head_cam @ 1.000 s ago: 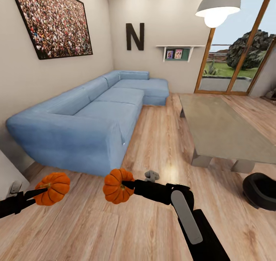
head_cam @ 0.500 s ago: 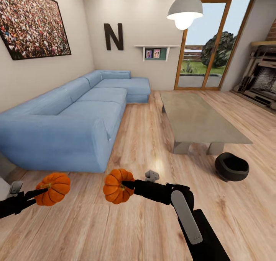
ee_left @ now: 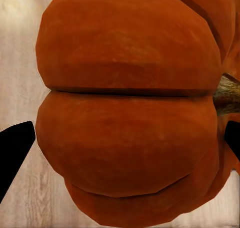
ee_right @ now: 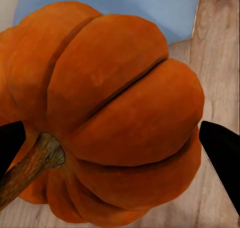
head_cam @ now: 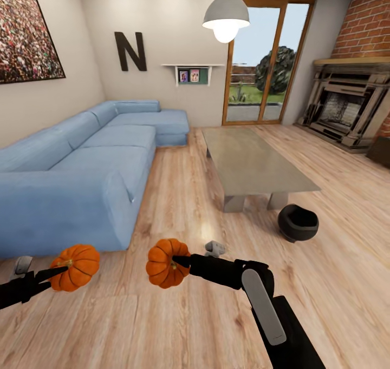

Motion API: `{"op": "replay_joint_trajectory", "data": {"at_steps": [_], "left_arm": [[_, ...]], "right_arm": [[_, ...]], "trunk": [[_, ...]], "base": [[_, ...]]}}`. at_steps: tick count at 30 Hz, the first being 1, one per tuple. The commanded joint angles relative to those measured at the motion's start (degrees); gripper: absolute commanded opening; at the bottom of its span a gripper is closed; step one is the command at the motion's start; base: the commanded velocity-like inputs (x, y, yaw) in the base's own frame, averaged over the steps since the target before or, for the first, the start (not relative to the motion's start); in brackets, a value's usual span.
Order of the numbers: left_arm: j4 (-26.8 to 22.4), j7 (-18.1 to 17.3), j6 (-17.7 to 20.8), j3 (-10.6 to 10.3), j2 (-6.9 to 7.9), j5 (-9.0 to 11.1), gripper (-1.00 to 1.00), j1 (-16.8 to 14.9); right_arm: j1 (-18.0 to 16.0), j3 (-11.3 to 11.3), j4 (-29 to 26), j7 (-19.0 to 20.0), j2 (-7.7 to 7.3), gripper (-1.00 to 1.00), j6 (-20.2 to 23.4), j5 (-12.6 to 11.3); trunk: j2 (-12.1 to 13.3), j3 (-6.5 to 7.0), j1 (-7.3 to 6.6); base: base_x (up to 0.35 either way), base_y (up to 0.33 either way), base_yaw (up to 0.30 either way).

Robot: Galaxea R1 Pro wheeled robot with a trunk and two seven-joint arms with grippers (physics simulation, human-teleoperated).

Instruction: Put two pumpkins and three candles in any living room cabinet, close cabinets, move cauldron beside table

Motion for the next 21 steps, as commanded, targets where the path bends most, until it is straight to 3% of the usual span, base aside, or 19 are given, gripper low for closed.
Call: {"op": "replay_joint_trajectory", "data": {"at_steps": [1, 21], "left_arm": [[0.0, 0.0, 0.5, 0.1, 0.02, 0.5, -1.0, 0.0], [0.0, 0.1, 0.5, 0.1, 0.02, 0.5, -1.0, 0.0]], "right_arm": [[-0.1, 0.0, 0.0, -0.1, 0.03, -1.0, 0.2, -0.8], [-0.1, -0.5, -0.1, -0.6, 0.11, -1.0, 0.1, -0.7]], "trunk": [[0.0, -0.04, -0.01], [0.0, -0.04, -0.01]], "base": [[0.0, 0.0, -0.281], [0.0, 0.0, -0.281]]}}
